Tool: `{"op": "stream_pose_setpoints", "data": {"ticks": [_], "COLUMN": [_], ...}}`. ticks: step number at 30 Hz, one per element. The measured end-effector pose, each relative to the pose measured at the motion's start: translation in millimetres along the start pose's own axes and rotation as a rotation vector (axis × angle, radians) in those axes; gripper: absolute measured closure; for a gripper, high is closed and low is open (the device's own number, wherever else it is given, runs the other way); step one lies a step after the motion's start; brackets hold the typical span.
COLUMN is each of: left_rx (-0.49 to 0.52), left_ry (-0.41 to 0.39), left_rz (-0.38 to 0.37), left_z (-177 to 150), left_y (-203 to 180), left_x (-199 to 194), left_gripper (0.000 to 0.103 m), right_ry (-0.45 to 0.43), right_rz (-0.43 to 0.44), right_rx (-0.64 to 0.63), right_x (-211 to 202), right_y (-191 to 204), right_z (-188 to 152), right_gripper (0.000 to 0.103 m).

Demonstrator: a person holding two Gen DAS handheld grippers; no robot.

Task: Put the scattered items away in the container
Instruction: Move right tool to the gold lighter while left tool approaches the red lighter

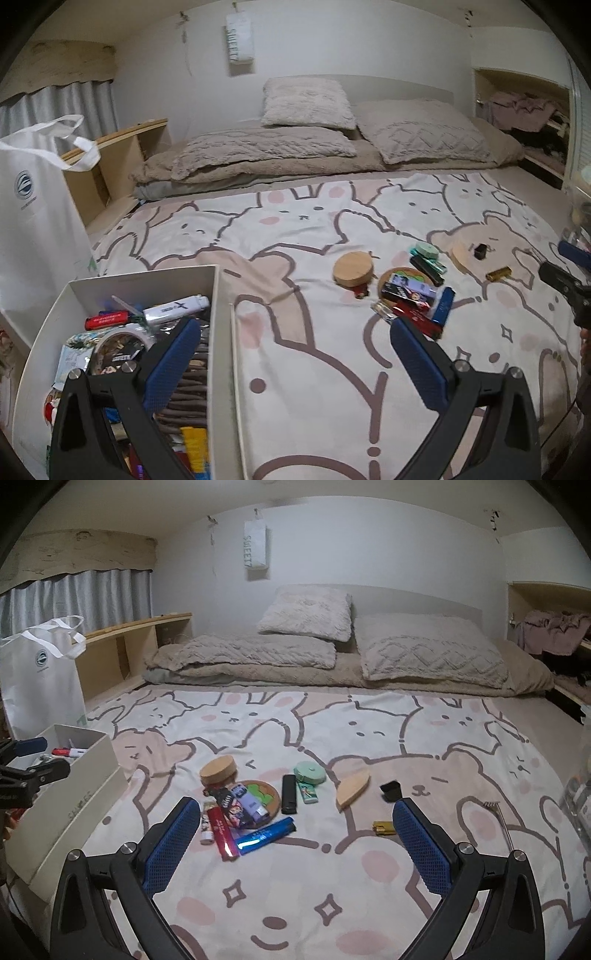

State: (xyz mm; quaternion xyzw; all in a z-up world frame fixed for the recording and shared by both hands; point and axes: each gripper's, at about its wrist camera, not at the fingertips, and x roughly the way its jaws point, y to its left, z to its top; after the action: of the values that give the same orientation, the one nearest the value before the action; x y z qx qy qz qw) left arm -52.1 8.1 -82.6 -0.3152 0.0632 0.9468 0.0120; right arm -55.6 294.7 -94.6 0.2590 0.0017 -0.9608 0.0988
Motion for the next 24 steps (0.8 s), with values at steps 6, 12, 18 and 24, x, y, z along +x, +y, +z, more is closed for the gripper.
{"op": "stream_pose_setpoints", "data": {"ticks": [6,12,18,24], "left_rx": [0.033,0.049,0.032,0.014], "left_ry": [0.020,0.042,0.090,0.140], "left_rz": [-0.040,-0.109,-0.176,-0.219], "left_z": [-4,-11,-22,-35], "left_y": [-19,-40,-54,-65], "left_x": [6,12,27,46], "left_gripper": [0.000,0.000,0.000,0.000], "right_ry": [0.054,0.148,0.233,0.314], "right_rz": [-0.046,-0.102,-0.134,-0.130], "right_rx": [-0.008,-0.001,0.026,0.087], "right_x": [14,34,55,74], "right_y": [-10,-27,-46,-64], "right_z": [-8,-22,-38,-54], "right_gripper": [0.000,0.000,0.000,0.000]}}
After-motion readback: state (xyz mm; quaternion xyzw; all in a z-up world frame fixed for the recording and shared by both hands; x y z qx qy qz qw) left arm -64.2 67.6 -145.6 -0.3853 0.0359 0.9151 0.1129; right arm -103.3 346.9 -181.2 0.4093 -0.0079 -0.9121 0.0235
